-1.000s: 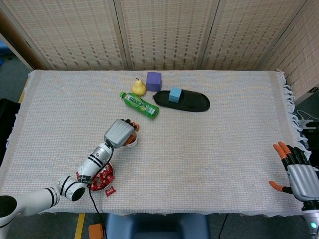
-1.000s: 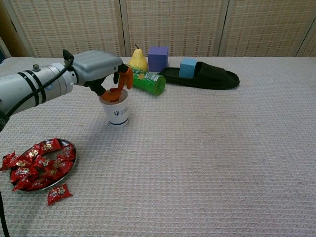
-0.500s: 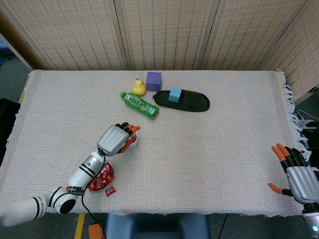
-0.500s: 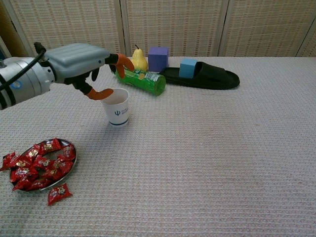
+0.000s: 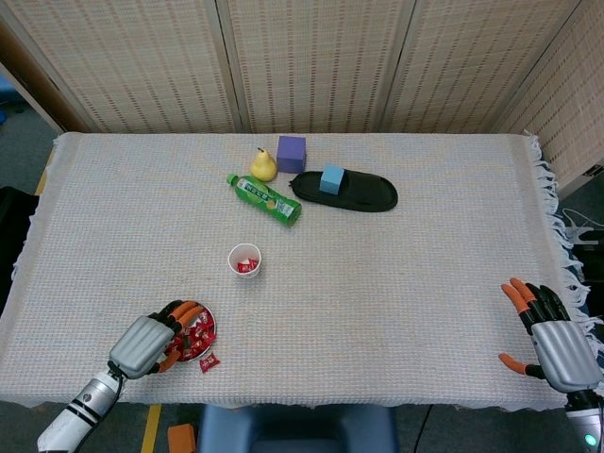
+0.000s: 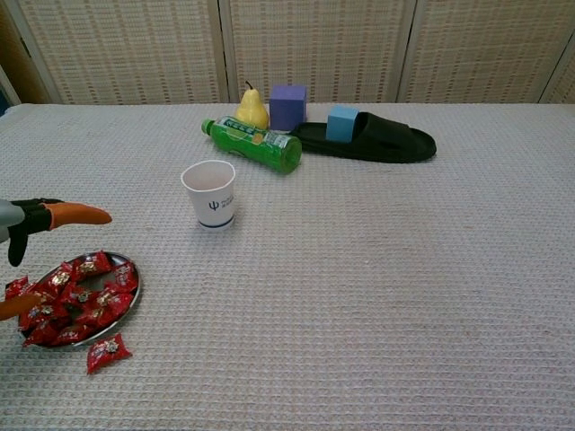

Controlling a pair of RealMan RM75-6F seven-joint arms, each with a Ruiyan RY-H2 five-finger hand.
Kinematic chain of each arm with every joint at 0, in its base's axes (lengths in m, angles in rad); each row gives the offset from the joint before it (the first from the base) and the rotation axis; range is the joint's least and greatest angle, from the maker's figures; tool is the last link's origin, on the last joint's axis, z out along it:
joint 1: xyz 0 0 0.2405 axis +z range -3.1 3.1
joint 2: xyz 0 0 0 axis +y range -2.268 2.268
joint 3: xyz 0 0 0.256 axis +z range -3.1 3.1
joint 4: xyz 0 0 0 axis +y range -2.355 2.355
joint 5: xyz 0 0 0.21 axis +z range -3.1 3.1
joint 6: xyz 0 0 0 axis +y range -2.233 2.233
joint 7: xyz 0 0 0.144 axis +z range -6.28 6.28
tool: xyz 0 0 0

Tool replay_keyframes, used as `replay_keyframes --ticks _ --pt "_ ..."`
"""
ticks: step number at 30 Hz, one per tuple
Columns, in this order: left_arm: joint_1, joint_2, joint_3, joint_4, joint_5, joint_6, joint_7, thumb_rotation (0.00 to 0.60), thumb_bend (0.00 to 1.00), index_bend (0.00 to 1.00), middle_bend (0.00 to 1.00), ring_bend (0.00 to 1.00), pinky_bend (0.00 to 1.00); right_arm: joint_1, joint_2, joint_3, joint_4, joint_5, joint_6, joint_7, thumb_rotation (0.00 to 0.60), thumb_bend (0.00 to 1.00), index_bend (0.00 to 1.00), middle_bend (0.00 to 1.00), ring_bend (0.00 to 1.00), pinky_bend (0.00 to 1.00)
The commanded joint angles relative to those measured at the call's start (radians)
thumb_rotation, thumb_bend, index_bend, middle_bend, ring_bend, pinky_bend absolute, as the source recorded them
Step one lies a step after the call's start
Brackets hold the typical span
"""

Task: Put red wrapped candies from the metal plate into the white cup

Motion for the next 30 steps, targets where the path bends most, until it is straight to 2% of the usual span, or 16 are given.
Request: replay_keyframes --ticks 1,6,11,18,21,26,30 --pt "0.025 -0.052 0.006 0.038 -0.024 -0.017 0.064 0.6 0.38 0.0 0.02 0.03 0.43 0.003 0.003 -0.011 -0.004 -0.022 -0.001 0.006 0.6 0.0 0.0 0.0 0.0 0.0" --pt "0.049 -0.123 -0.011 0.094 -0.044 -0.005 0.174 0.6 0.37 0.0 0.02 0.03 0.41 -0.002 0.008 -0.014 0.003 -0.038 0.017 0.017 0.6 0.0 0.0 0.0 0.0 0.0" --pt "0.068 -0.189 -0.018 0.167 -0.061 -0.012 0.223 0.6 0.37 0.01 0.02 0.03 0.41 -0.008 0.007 -0.02 0.005 -0.053 0.031 0.016 0.6 0.0 0.0 0.0 0.0 0.0" --pt "0.079 -0.242 -0.034 0.222 -0.06 -0.005 0.299 0.6 0.37 0.12 0.05 0.03 0.41 -0.008 0.008 -0.026 0.001 -0.064 0.034 0.014 0.6 0.0 0.0 0.0 0.0 0.0" --pt "0.08 -0.257 -0.047 0.237 -0.072 -0.013 0.308 0.6 0.37 0.19 0.09 0.07 0.45 -0.009 0.007 -0.026 0.003 -0.061 0.034 0.016 0.6 0.0 0.0 0.0 0.0 0.0" --pt "0.086 -0.276 -0.058 0.26 -0.068 -0.003 0.319 0.6 0.37 0.33 0.23 0.18 0.55 0.004 0.005 -0.026 0.005 -0.054 0.006 0.012 0.6 0.0 0.0 0.0 0.0 0.0" --pt "0.086 -0.273 -0.063 0.257 -0.067 -0.005 0.329 0.6 0.37 0.38 0.31 0.25 0.62 0.005 0.003 -0.025 0.002 -0.051 0.005 0.007 0.6 0.0 0.0 0.0 0.0 0.0"
